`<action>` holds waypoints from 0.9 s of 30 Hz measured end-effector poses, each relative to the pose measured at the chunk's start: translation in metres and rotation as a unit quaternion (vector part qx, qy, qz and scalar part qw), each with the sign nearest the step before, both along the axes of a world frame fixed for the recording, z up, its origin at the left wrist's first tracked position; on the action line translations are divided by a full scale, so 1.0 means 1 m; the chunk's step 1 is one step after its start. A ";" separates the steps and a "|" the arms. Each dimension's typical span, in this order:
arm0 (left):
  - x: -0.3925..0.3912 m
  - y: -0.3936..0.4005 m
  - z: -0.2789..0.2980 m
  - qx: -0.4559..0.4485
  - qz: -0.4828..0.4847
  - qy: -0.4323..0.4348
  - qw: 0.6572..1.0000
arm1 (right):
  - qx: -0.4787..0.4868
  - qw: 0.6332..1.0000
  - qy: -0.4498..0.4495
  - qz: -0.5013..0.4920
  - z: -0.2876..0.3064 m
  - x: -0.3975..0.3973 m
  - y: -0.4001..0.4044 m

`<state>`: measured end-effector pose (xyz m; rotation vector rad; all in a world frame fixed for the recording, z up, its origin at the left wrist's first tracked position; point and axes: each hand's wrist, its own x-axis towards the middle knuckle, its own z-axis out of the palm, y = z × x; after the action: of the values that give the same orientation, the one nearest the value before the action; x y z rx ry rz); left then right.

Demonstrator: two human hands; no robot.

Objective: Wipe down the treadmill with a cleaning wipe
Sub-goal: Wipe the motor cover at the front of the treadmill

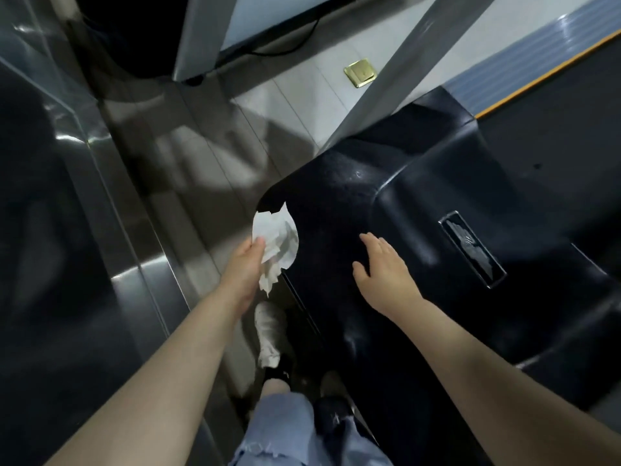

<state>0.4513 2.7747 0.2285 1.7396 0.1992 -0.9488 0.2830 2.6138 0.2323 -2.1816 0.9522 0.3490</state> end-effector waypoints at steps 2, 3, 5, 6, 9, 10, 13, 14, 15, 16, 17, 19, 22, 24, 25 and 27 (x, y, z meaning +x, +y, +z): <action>-0.026 0.005 0.028 -0.036 0.036 0.048 0.998 | 0.041 0.997 -0.031 -0.051 0.023 -0.020 0.015; -0.043 0.009 0.045 -0.051 0.054 0.074 0.995 | 0.062 0.994 -0.046 -0.074 0.040 -0.033 0.024; -0.078 0.021 0.074 -0.063 0.077 0.111 0.989 | 0.105 0.985 -0.069 -0.114 0.067 -0.056 0.045; -0.095 0.028 0.085 -0.073 0.080 0.129 0.986 | 0.134 0.978 -0.081 -0.138 0.075 -0.067 0.055; -0.142 0.050 0.108 -0.122 0.070 0.194 0.971 | 0.267 0.929 -0.117 -0.228 0.092 -0.097 0.081; -0.156 0.059 0.114 -0.130 0.065 0.213 0.966 | 0.322 0.904 -0.130 -0.250 0.098 -0.107 0.088; -0.195 0.085 0.122 -0.167 0.055 0.254 0.951 | 0.445 0.835 -0.148 -0.287 0.112 -0.139 0.107; -0.206 0.095 0.122 -0.181 0.045 0.262 0.947 | 0.463 0.818 -0.154 -0.306 0.115 -0.150 0.112; -0.215 0.104 0.122 -0.192 0.026 0.269 0.943 | 0.464 0.809 -0.157 -0.325 0.119 -0.160 0.118; -0.224 0.112 0.122 -0.195 -0.002 0.267 0.944 | 0.461 0.805 -0.159 -0.337 0.121 -0.169 0.124; -0.232 0.120 0.122 -0.194 -0.032 0.255 0.947 | 0.457 0.810 -0.154 -0.335 0.123 -0.180 0.130; -0.250 0.135 0.123 -0.170 -0.072 0.229 0.956 | 0.435 0.831 -0.137 -0.318 0.127 -0.202 0.144; -0.276 0.148 0.130 -0.083 -0.121 0.172 0.974 | 0.359 0.876 -0.115 -0.301 0.140 -0.230 0.159; -0.292 0.156 0.128 -0.010 -0.182 0.105 0.978 | 0.255 0.927 -0.085 -0.261 0.144 -0.248 0.167; -0.300 0.159 0.130 0.024 -0.218 0.073 0.973 | 0.211 0.944 -0.068 -0.243 0.144 -0.258 0.171; -0.315 0.162 0.131 0.067 -0.278 0.013 0.958 | 0.178 0.953 -0.064 -0.238 0.147 -0.281 0.176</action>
<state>0.1366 2.9371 0.3593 1.9524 -0.2307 -1.3876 0.0024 2.7900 0.3788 -1.5693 1.1990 0.1306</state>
